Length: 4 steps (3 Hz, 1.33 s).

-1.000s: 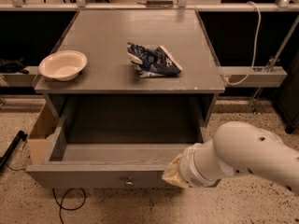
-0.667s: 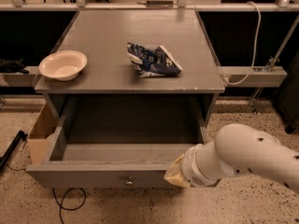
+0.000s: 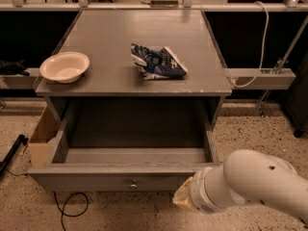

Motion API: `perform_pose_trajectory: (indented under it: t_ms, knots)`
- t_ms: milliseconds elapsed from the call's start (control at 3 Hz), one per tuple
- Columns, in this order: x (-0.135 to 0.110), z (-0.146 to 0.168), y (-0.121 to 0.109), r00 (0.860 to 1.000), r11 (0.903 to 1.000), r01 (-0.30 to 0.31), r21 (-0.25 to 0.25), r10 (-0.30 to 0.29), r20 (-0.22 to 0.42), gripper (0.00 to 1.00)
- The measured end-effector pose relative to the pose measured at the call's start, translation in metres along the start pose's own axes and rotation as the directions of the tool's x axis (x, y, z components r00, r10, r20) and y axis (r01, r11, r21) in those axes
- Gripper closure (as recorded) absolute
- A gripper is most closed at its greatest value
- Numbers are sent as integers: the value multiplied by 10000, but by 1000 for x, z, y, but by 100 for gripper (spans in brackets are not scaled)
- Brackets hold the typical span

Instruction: Close top drawer

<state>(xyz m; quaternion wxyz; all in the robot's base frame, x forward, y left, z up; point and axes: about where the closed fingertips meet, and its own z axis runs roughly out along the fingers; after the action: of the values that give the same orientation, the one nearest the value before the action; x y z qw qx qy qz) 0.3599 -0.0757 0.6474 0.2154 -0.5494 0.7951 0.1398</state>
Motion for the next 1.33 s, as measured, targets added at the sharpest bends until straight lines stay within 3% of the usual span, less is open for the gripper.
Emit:
perform_pose_trajectory:
  t_ms: [333,1000,1333]
  knots:
    - [0,0,2,10000,10000,14,-17,-14,-14,100]
    - [-21,14,-26,9999,9999,73,69,-72,-109,100]
    - [-23,14,-26,9999,9999,101,68,-100,-127,85]
